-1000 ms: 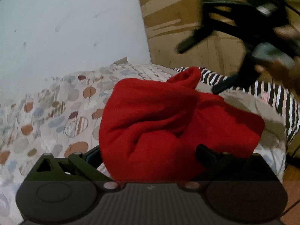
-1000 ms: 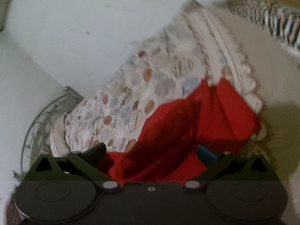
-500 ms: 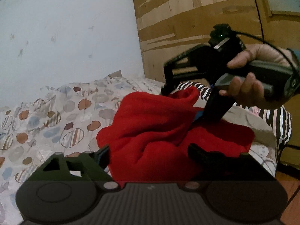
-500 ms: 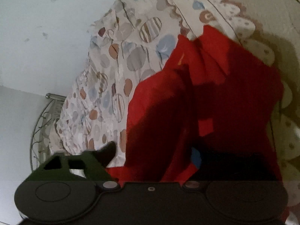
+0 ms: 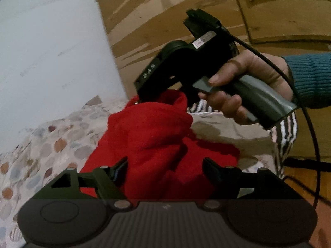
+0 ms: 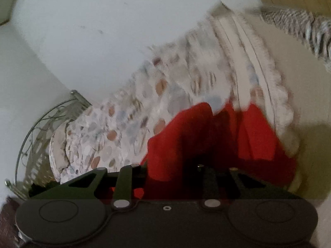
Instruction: Fold small clothes
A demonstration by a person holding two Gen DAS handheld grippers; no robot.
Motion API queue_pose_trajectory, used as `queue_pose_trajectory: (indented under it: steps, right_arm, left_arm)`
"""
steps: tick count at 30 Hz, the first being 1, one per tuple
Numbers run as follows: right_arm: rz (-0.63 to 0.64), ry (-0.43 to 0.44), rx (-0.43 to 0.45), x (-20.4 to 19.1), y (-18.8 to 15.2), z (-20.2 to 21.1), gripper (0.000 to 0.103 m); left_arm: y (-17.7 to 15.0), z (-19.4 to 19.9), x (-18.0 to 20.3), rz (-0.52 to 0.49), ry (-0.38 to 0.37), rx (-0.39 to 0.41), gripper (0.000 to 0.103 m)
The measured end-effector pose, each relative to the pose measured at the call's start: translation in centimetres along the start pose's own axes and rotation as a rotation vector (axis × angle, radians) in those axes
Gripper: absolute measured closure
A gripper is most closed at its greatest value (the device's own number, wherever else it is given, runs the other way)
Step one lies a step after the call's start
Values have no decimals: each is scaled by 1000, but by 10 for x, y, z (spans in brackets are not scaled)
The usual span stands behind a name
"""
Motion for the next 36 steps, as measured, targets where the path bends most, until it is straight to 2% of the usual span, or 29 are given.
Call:
queue_pose_trajectory:
  steps: [3,6,9,12,15,16,20,22,28,30,36]
  right_arm:
    - [51,-8,43,9,2,12,74]
    - [64,-37,47,34,-5,16,74]
    - [20,-59,8,64,-21,11,70]
    - [-15,-30,27,75,-31,15,66]
    - [-6,-33,38,72,-31,16,57]
    - [10,-48,42,69,-31,17,49]
    - [45,-105,73,63,-29,26,27]
    - [49,-137,91,60,-26,33,15]
    - [74,-87,107,35,-18,53,1]
    - [134,-80,69,22,-21,51,1]
    - [274,-142,-39,7,-39,35,1]
  left_arm:
    - [6,-10,13,-26,-47,-15,25]
    - [5,-16,23,-47,-80,-27,25]
    - [0,-18,30,-80,-79,-36,25]
    - [-4,-17,31,-91,-68,-39,25]
    - [-2,-17,26,-60,-63,-33,25]
    - [-2,-14,25,-36,-65,-24,25]
    - [0,-1,15,87,-126,4,25]
    - [1,2,10,106,-132,2,25]
    - [-1,6,16,68,-119,-3,25]
    - [-3,8,21,64,-114,-4,24]
    - [-5,17,23,59,-107,-3,24]
Point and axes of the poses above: each gripper's, at about its wrist camera, not at the fingertips, and z roughly against the way its jaws point, x to its right, y to its top, the point moved 4 cm from there along -z, roughly the way its jaws point, and after that the axes turned 2 degrees about -x, right-handed, at the moved point
